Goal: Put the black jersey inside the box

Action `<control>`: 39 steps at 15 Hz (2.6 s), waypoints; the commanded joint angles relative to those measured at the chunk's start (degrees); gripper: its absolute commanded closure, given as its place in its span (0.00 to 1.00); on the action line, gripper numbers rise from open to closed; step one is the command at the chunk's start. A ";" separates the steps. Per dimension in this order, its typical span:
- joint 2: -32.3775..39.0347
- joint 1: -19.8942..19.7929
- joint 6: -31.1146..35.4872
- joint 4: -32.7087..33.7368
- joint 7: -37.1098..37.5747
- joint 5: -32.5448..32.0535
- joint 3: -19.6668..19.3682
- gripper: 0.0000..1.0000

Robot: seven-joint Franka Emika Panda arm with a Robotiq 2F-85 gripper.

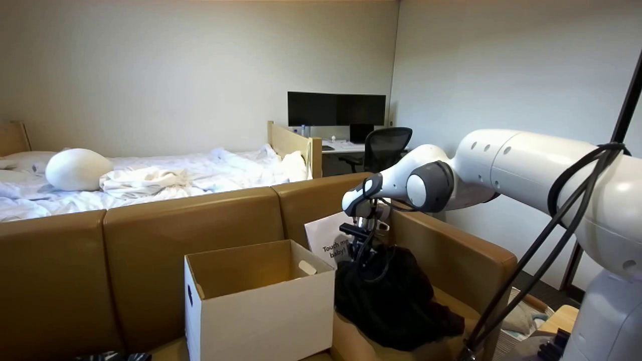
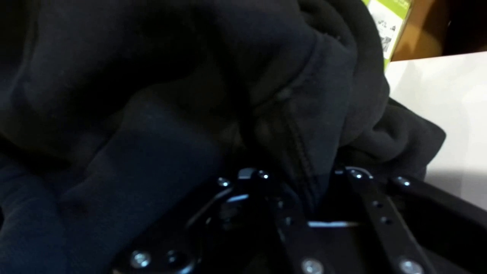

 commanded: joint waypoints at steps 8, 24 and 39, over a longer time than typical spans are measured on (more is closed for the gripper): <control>-0.01 -4.31 -7.55 3.45 -1.71 2.78 5.22 0.91; -31.53 5.06 -2.67 -25.93 -7.86 -9.61 -2.52 0.91; -52.69 13.59 19.96 -50.36 0.79 -7.71 -5.05 0.84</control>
